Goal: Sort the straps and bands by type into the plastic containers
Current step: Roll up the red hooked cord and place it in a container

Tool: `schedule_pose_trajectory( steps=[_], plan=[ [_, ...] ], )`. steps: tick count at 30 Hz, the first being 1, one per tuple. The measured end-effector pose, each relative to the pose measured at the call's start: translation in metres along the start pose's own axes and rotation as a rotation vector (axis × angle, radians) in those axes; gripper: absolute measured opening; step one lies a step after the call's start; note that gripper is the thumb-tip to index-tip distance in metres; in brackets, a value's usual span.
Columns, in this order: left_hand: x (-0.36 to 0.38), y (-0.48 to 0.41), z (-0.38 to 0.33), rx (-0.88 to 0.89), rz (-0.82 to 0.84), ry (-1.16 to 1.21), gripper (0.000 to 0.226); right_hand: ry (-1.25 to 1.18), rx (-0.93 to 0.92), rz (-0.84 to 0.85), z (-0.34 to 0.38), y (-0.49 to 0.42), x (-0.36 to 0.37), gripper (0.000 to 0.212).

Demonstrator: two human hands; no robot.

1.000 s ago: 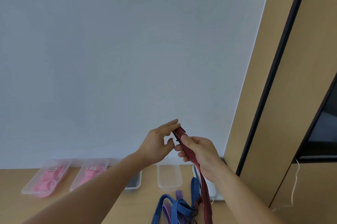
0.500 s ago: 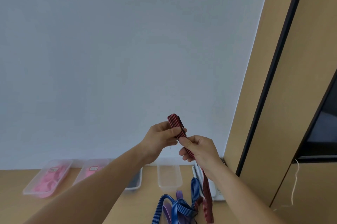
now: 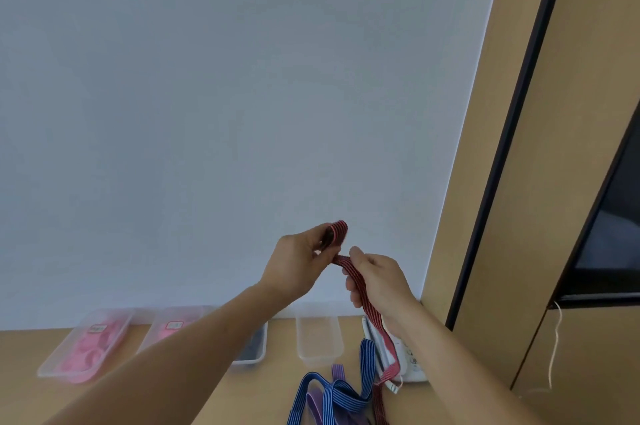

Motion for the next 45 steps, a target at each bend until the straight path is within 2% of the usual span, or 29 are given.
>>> schedule_pose_trajectory(
  steps=[5,7,12,14,16,19,21,24,28,32,35,41,45],
  plan=[
    [0.009,0.007,-0.005,0.319,0.026,-0.316,0.036,-0.108,0.013,0.039,0.006,0.003,0.004,0.062],
    [0.013,0.01,-0.004,0.387,0.056,-0.373,0.041,-0.102,0.003,0.056,0.004,0.002,0.005,0.061],
    [0.013,0.011,0.012,0.361,0.132,-0.227,0.046,-0.135,-0.046,0.073,0.003,0.002,0.004,0.048],
    [0.011,0.009,0.017,0.197,0.175,-0.064,0.055,-0.134,-0.07,0.073,0.004,0.002,0.002,0.042],
    [0.009,0.008,0.024,-0.123,0.188,0.173,0.057,-0.132,-0.092,0.056,0.006,0.002,0.001,0.038],
    [0.016,0.011,0.026,-0.522,0.256,0.63,0.04,-0.133,-0.129,0.03,0.006,0.001,0.002,0.031],
    [0.022,0.016,0.021,-0.616,0.352,0.709,0.048,-0.091,-0.141,0.031,0.004,0.001,0.004,0.029],
    [0.027,0.017,0.016,-0.571,0.39,0.775,0.042,-0.089,-0.139,0.022,0.004,0.002,0.007,0.029],
    [0.022,0.009,0.019,-0.549,0.256,0.764,0.034,-0.071,-0.077,-0.038,0.001,0.001,0.003,0.041],
    [0.019,0.003,0.016,-0.485,0.21,0.724,0.022,-0.038,-0.04,-0.055,0.0,0.003,0.0,0.046],
    [0.012,0.0,0.016,-0.397,0.165,0.527,0.015,-0.009,-0.036,-0.049,0.001,0.003,-0.004,0.049],
    [0.012,0.003,0.011,-0.162,0.166,0.146,0.031,-0.052,-0.044,-0.031,0.009,0.0,-0.005,0.057],
    [0.011,0.003,0.001,0.114,0.131,-0.096,0.031,-0.058,-0.01,0.008,0.01,0.0,-0.001,0.065]
  ],
)
Point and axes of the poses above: each hand's wrist, its own y-axis away from the middle knuckle, its own x-axis out of the palm, z = x × y, the point moved 6 cm from there along -y, towards the middle knuckle, and after that the axes turned 2 degrees about -x, right-handed, at the moved point
